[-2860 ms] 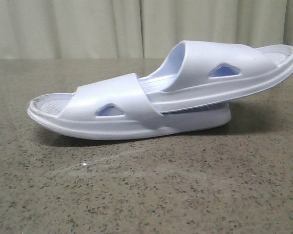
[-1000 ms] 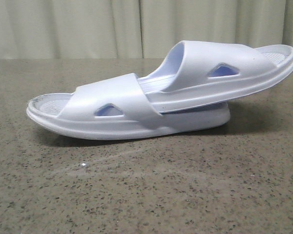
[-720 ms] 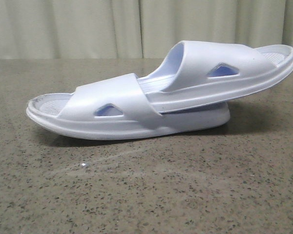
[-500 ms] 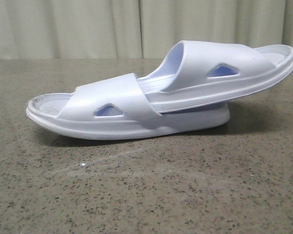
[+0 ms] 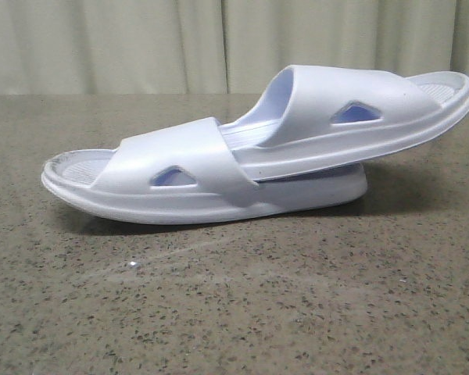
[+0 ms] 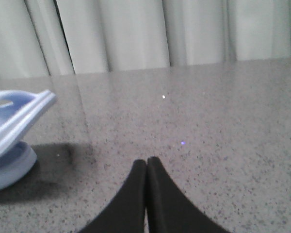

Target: Insert blue slippers together front up

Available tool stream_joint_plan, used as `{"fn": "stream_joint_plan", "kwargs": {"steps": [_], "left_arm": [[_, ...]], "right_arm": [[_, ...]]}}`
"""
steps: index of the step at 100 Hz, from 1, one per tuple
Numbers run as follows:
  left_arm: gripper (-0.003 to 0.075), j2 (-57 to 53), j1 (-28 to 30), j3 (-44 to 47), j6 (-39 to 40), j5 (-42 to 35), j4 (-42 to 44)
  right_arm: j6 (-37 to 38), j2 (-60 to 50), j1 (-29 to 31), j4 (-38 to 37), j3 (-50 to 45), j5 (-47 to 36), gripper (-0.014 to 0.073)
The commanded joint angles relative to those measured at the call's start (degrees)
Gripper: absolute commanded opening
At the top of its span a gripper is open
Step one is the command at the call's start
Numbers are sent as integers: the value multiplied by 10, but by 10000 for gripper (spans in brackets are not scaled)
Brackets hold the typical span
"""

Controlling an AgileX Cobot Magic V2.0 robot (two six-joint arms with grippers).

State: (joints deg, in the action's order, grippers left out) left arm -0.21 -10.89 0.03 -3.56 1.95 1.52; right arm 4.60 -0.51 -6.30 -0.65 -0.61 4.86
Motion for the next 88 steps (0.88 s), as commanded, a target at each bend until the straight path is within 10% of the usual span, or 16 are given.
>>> {"fn": "stream_joint_plan", "kwargs": {"steps": [1,88], "left_arm": [[16,-16,3,6,6,-48,-5],[16,-16,3,6,6,-48,-5]], "right_arm": [[6,-13,0,-7,-12,-73,-107],[6,-13,0,-16,-12,-69,-107]]}}
